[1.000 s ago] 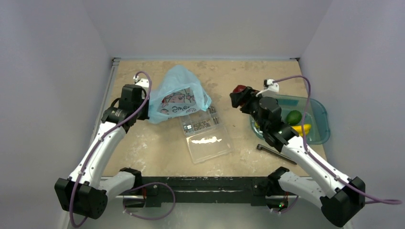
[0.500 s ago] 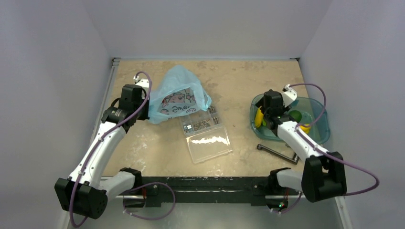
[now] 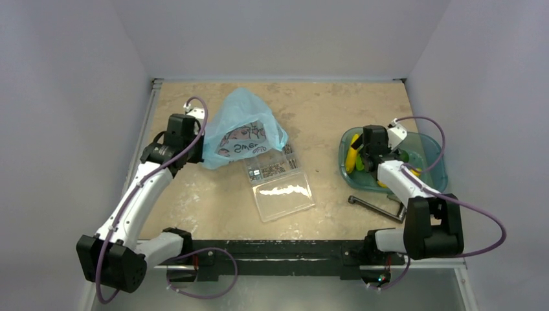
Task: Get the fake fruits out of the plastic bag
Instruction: Place the fake fruit in the bin, then take out the fake fruit from the plastic bag.
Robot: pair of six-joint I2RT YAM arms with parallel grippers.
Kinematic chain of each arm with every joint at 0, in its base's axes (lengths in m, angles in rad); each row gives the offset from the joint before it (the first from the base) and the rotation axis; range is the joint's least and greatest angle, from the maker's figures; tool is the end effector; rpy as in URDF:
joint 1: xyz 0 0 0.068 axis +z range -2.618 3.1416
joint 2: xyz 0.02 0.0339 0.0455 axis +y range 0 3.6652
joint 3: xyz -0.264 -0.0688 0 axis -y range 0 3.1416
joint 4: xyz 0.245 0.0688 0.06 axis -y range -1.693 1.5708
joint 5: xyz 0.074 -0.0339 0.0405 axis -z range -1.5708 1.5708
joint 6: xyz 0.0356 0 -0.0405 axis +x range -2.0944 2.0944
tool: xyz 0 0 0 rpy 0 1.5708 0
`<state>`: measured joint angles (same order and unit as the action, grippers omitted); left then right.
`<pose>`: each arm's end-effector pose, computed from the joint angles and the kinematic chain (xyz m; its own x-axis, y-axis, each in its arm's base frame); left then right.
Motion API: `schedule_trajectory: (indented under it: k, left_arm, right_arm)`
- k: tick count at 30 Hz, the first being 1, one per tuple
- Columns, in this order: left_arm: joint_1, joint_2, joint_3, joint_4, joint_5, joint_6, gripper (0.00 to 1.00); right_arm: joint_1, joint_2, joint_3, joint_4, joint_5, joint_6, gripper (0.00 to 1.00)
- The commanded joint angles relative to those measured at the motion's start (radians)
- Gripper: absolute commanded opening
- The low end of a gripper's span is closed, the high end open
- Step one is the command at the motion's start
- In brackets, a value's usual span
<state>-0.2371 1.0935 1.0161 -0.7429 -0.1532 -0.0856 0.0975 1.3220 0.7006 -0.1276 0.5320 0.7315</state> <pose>0.2172 -0.0469 0.3090 -0.7195 0.0869 -0.6890 0.0697 0.9962 0.0529 0.2663 0.0079 0.2042 -0.3134 0.5478 -0.7757 0.6654 0.7095 0.2322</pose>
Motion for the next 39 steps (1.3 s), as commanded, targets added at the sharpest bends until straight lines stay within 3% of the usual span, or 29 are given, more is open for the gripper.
schedule_trajectory:
  k: [1,8,13,16,20,26,29,34,39]
  left_arm:
    - [-0.018,0.053,0.017,-0.012,-0.018,0.007,0.0]
    - [-0.026,0.099,0.016,-0.025,-0.03,0.024,0.0]
    - [-0.027,0.162,0.017,-0.058,-0.122,0.029,0.0]
    - [-0.027,0.18,0.025,-0.061,-0.142,0.032,0.0]
    - [-0.027,0.145,0.018,-0.037,-0.134,0.041,0.0]
    - [-0.027,0.097,0.01,-0.014,-0.113,0.044,0.0]
    - [-0.027,0.079,0.013,-0.007,-0.109,0.04,0.0]
    - [-0.026,0.052,0.014,0.005,-0.097,0.041,0.0]
    - [-0.027,0.018,0.014,0.013,-0.093,0.034,0.0]
  right_arm:
    - [-0.002,-0.007,0.011,0.066,-0.02,-0.048,0.95]
    - [0.02,-0.092,0.044,0.066,-0.08,-0.161,0.99]
    - [0.161,-0.261,0.026,0.153,-0.086,-0.284,0.99]
    - [0.236,-0.307,0.03,0.232,-0.235,-0.35,0.99]
    - [0.324,-0.227,0.089,0.301,-0.52,-0.382,0.99]
    - [0.593,-0.089,0.152,0.446,-0.69,-0.395,0.99]
    - [0.695,-0.028,0.173,0.545,-0.754,-0.374,0.88]
    - [0.815,0.117,0.275,0.54,-0.775,-0.416,0.68]
    - [0.823,0.264,0.36,0.585,-0.794,-0.373,0.46]
